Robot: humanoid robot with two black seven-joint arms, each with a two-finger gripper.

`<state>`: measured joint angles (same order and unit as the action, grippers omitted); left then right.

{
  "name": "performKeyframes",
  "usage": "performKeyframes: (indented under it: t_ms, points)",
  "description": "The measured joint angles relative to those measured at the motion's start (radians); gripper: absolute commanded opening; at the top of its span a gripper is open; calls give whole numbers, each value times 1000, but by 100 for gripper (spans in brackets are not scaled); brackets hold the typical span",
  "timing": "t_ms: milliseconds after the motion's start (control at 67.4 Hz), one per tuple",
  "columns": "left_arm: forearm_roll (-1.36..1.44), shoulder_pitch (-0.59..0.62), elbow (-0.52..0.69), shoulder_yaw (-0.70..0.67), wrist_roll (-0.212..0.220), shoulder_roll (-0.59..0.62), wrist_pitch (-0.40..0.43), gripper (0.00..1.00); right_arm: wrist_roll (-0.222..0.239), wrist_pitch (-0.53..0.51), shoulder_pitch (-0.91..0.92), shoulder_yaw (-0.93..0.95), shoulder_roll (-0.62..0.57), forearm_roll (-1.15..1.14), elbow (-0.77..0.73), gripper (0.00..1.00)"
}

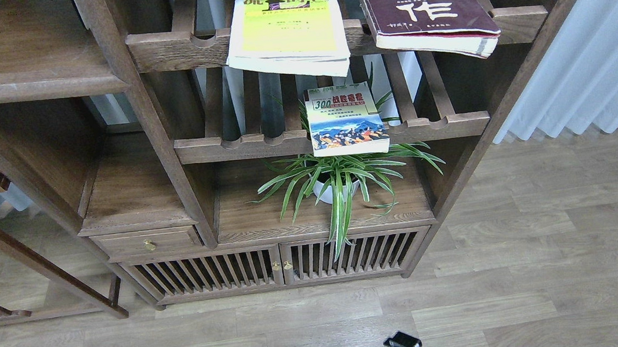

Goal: Organize books on shelf
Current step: 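Raise both grippers toward the bookshelf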

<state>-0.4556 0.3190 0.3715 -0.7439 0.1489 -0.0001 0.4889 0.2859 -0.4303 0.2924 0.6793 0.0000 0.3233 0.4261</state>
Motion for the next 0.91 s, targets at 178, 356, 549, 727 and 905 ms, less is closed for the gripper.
performKeyframes:
  t_ms: [178, 356, 549, 727, 905]
  points:
    - [2, -1, 1, 12, -3, 0, 0, 99, -2, -36, 0, 4, 0, 3, 1, 100]
    - [2, 5, 1, 21, -2, 0, 0, 99, -6, -57, 6, -1, 0, -6, -4, 100]
    - [2, 11, 3, 29, 0, 0, 0, 99, 0, -59, 63, -3, 0, -9, -1, 100]
    - [4, -8, 3, 32, 1, 0, 0, 99, -17, -59, 70, 17, 0, -8, -1, 100]
    - [5, -18, -1, 35, 0, 0, 0, 99, -23, -59, 31, 56, 0, -5, 0, 100]
